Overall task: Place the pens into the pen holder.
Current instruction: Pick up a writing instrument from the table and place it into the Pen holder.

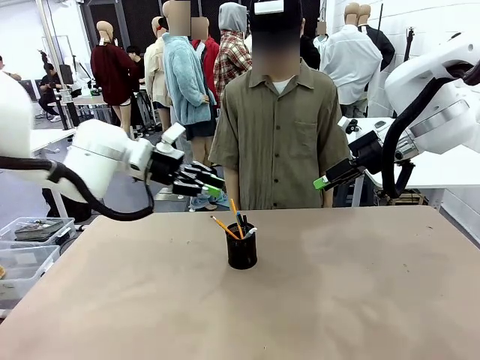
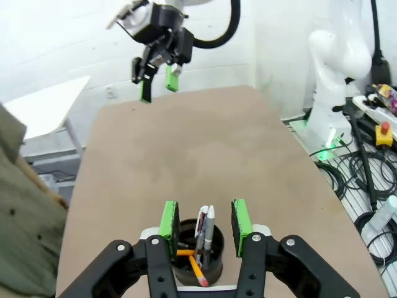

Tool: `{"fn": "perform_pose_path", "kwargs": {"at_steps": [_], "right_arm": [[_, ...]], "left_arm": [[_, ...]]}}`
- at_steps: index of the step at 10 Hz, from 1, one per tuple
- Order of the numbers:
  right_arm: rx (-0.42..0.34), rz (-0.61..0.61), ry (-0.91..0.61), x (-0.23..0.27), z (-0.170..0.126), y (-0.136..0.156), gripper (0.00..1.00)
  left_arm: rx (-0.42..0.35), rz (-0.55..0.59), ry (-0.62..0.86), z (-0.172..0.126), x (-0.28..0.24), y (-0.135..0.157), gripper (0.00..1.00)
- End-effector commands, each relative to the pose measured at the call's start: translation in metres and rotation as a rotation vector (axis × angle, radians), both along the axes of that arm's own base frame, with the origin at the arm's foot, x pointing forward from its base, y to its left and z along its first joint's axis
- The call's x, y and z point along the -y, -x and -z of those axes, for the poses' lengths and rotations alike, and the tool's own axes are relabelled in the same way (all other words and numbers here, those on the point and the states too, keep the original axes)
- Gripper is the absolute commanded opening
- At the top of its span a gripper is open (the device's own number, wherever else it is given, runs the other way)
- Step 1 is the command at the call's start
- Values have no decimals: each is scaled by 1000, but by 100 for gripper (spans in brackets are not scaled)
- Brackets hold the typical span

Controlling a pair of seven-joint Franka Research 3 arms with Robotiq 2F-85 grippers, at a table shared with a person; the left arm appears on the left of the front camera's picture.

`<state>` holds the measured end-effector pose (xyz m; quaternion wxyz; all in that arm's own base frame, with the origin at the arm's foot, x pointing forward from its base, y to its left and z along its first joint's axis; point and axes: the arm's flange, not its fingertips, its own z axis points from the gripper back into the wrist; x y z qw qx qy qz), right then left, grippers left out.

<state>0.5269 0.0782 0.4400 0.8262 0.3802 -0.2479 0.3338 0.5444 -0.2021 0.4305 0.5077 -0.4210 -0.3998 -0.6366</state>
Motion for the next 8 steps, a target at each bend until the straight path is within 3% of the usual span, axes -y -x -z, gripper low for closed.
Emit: {"fn": "perform_pose_path", "kwargs": {"at_steps": [1, 5, 8], "right_arm": [[10, -17, -12, 0, 0, -2, 68], [10, -17, -12, 0, 0, -2, 68], [10, -17, -12, 0, 0, -2, 68]], "left_arm": [[-153, -233, -98, -22, -36, 37, 46], [-373, -612, -305, -38, -96, 81, 46], [-494, -754, -361, -28, -124, 90, 46]]}}
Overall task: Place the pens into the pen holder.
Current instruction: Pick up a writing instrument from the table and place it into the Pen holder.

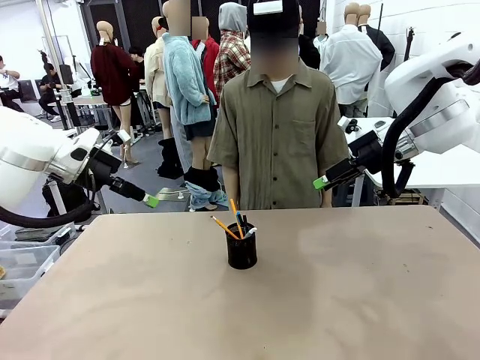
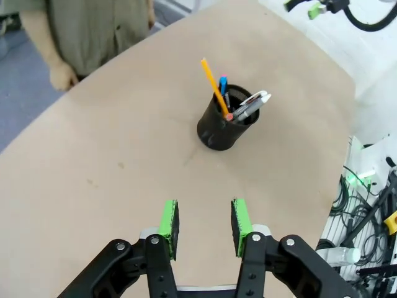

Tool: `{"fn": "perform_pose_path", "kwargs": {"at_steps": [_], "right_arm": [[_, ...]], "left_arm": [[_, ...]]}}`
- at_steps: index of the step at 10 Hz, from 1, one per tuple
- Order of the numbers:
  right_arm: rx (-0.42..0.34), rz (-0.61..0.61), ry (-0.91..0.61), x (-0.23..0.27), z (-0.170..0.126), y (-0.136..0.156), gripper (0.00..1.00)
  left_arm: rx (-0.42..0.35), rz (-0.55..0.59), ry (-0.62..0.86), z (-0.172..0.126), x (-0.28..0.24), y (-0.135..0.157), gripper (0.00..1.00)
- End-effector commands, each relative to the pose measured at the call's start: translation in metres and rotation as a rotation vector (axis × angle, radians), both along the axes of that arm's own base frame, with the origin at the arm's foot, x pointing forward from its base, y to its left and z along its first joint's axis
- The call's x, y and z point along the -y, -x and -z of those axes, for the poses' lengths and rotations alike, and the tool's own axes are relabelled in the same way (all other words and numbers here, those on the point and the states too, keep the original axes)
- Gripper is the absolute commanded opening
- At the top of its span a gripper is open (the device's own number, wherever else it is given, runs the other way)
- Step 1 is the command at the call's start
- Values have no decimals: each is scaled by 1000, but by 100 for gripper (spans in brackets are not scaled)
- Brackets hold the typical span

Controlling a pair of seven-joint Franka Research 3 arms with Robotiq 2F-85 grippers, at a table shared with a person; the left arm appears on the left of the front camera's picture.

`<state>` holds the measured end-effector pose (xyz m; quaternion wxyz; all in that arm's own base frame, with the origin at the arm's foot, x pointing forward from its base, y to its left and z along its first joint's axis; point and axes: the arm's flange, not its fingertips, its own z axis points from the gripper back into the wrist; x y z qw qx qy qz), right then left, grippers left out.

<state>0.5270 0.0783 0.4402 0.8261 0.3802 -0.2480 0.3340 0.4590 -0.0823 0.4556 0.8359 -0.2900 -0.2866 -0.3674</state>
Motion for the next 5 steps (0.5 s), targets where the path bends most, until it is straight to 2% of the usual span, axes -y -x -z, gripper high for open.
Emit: {"fn": "perform_pose_path", "kwargs": {"at_steps": [1, 2, 3, 5], "right_arm": [[9, -17, -12, 0, 0, -2, 68], [9, -17, -12, 0, 0, -2, 68], [9, -17, -12, 0, 0, -2, 68], [9, -17, -12, 0, 0, -2, 68]], "left_arm": [[-62, -65, -3, 3, -12, 6, 46], [-88, -91, -9, 15, -15, 4, 46], [-36, -33, 2, 4, -7, 1, 46], [-36, -33, 2, 4, -7, 1, 46]]}}
